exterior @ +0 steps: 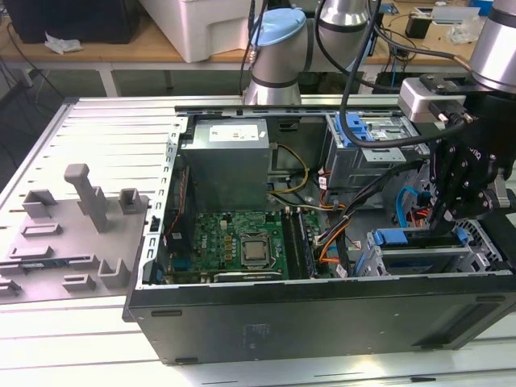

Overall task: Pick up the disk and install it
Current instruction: 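Insert the first disk wire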

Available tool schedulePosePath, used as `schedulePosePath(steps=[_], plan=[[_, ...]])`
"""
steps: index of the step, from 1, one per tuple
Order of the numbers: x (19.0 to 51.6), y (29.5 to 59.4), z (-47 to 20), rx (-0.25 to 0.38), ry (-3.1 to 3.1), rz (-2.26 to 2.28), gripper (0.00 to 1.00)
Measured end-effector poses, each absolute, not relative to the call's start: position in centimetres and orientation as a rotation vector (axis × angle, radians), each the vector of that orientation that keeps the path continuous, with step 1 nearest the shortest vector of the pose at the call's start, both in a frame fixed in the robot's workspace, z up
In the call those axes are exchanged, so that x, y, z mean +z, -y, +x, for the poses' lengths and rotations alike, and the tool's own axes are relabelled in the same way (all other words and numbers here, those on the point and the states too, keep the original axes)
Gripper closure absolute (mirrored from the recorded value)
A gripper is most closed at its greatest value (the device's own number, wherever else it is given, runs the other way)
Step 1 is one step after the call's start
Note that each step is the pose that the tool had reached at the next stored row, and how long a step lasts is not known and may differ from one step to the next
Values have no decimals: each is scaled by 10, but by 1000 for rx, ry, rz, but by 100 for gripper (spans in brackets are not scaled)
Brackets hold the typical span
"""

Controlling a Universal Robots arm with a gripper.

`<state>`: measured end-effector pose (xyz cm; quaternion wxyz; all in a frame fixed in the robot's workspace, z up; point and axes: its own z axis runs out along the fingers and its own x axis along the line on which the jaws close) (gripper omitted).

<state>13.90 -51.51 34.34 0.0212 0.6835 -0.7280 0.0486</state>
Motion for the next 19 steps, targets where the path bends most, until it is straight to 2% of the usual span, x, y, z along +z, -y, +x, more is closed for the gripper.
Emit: schedulePosePath(steps=[19], plan=[[343,516,139,152,2246,2131,83]])
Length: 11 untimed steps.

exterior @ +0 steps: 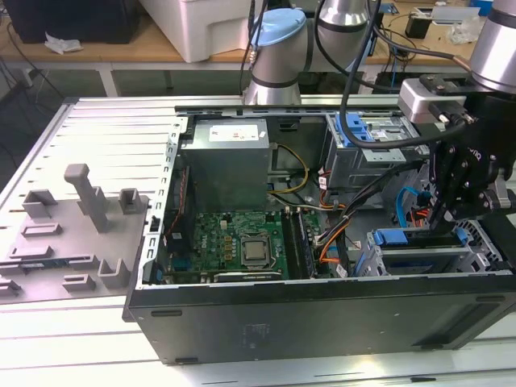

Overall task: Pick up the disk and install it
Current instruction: 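Insert the first disk wire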

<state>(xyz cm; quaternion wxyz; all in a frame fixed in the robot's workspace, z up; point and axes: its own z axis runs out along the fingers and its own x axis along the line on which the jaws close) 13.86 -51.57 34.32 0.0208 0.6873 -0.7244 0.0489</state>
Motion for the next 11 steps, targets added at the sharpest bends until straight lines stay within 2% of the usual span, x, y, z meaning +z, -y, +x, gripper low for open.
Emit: schedulePosePath(steps=[11], plan=[[343,516,139,152,2246,2132,83]])
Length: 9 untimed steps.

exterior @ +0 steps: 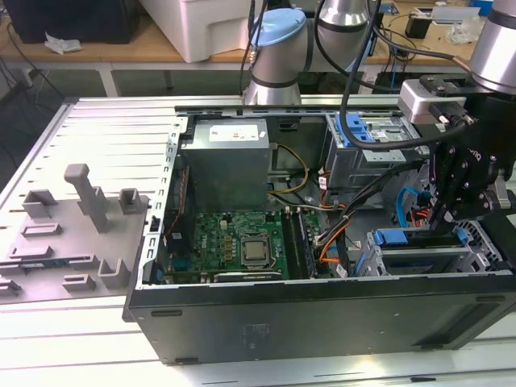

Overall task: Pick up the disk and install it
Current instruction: 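Insert the first disk wire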

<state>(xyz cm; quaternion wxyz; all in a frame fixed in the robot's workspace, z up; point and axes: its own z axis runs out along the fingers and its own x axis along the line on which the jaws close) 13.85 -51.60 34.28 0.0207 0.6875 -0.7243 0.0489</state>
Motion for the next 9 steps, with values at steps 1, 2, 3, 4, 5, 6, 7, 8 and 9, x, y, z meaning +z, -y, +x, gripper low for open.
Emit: schedulePosePath(steps=[1,2,3,4,5,6,7,8,9], plan=[[343,516,139,151,2246,2132,83],[343,516,139,151,2246,2132,83],[343,516,139,151,2246,2132,83],[343,516,139,151,2246,2132,83],[343,516,139,151,2246,2132,83],[343,516,139,151,2246,2132,83],[343,516,139,151,2246,2132,83],[343,516,139,151,2246,2132,83],[343,516,139,151,2246,2132,83]])
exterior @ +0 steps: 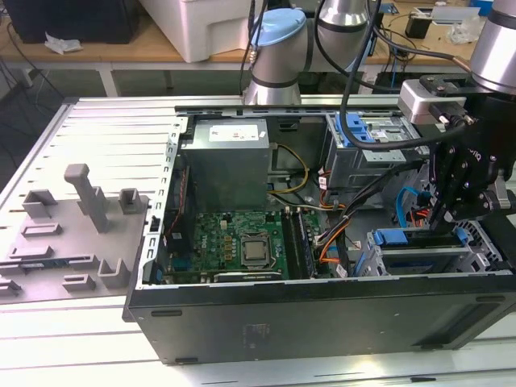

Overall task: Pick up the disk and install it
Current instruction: 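Insert the first disk wire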

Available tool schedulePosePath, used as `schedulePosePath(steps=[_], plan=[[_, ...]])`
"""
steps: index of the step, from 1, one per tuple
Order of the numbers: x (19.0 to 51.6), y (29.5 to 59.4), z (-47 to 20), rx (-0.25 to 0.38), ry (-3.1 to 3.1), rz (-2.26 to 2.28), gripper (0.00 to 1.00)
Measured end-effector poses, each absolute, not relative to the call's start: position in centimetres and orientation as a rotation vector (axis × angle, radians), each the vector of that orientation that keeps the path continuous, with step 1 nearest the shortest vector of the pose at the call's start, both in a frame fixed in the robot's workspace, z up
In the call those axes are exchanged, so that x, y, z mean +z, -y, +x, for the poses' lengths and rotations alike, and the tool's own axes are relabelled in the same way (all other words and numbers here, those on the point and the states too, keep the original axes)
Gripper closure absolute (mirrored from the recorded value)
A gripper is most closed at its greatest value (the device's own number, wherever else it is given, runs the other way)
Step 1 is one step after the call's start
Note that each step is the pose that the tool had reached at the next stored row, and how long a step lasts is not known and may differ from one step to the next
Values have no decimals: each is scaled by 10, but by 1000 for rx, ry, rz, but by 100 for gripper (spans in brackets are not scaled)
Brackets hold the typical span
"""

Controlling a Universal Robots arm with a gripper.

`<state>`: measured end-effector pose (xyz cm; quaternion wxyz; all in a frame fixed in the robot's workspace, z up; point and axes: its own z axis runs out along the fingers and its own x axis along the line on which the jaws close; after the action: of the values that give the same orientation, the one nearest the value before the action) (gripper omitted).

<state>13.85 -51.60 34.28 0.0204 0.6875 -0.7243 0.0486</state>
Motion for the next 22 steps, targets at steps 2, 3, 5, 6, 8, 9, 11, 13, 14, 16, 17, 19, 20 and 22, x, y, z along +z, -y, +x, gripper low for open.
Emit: schedulePosePath(steps=[2,3,5,6,8,9,11,13,14,16,17,19,20,22], plan=[[343,516,139,151,2246,2132,83],[343,516,139,150,2246,2132,83],[345,516,139,151,2246,2132,83],[346,516,139,151,2246,2132,83],[346,516,139,151,2246,2132,83],[346,516,139,148,2248,2133,83],[346,516,139,142,2251,2136,83],[346,516,139,141,2251,2136,83],[346,517,139,141,2251,2136,83],[346,517,139,141,2251,2136,83],[345,517,139,141,2251,2136,83],[345,517,139,141,2251,2136,83],[345,517,138,141,2251,2136,83],[344,517,138,141,2251,2136,83]])
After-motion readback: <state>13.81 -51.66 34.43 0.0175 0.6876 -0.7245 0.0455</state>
